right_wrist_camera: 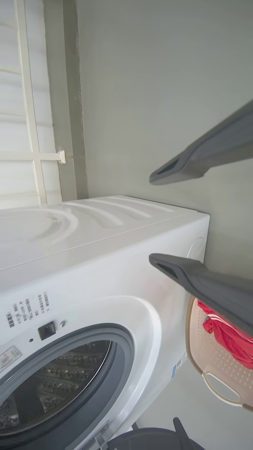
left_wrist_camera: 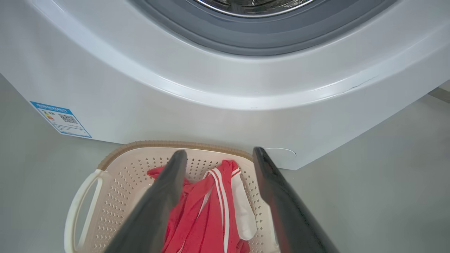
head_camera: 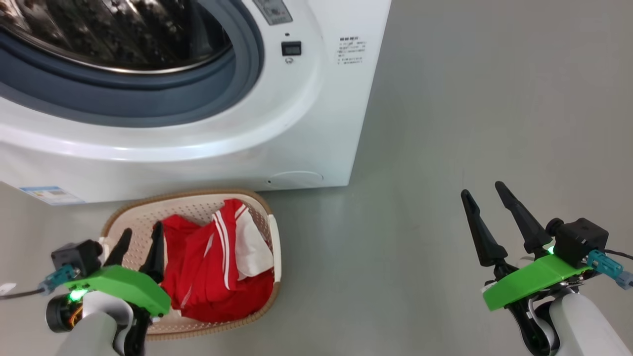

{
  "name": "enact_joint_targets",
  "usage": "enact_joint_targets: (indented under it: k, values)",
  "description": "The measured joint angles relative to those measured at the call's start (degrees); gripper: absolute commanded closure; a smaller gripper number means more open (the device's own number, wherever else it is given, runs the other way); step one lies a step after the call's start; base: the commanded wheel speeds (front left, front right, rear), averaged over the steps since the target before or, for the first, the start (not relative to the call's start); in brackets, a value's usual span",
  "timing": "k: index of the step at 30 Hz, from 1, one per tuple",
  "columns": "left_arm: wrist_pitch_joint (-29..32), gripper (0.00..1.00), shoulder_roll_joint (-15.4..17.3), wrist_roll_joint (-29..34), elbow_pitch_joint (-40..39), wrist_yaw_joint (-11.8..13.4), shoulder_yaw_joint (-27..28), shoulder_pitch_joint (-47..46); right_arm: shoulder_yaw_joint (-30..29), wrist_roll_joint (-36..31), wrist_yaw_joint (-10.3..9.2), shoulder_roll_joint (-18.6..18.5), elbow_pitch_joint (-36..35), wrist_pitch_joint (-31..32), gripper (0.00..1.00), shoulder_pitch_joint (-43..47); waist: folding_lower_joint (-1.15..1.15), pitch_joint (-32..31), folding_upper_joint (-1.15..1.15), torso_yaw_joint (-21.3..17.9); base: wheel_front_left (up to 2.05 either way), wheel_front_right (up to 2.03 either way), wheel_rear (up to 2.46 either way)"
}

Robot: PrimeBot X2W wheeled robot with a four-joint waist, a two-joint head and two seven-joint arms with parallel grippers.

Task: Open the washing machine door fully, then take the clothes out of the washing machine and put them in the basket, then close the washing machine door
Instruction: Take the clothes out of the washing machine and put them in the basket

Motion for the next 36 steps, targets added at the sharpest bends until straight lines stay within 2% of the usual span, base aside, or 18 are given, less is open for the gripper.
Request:
enact_joint_targets:
  k: [7,16,27,36]
  values:
    - [0.0,0.00,-0.9,7.7,-7.8,0.0,7.3,4.6,-0.4,0.0,0.00,0.0,0.0,0.0,0.00,1.4,0.00,-3.0,0.00,0.6,0.00,0.00,0.00]
    - [0.0,0.00,-1.9,14.7,-17.5,0.0,13.2,11.1,-1.6,0.0,0.00,0.1,-0.2,0.0,0.00,3.8,0.00,-6.0,0.00,0.9,0.00,0.00,0.00]
    - [0.0,0.00,-3.3,19.4,-28.3,0.0,17.9,19.6,-3.0,0.4,0.00,0.2,-0.4,0.0,0.00,6.9,0.01,-9.2,0.00,0.7,0.00,0.00,0.00]
    - [0.0,0.00,-4.6,21.2,-34.2,0.0,20.4,25.1,-4.2,0.4,0.00,0.2,-0.8,0.0,0.00,9.2,0.01,-10.1,0.00,0.9,0.00,0.00,0.00]
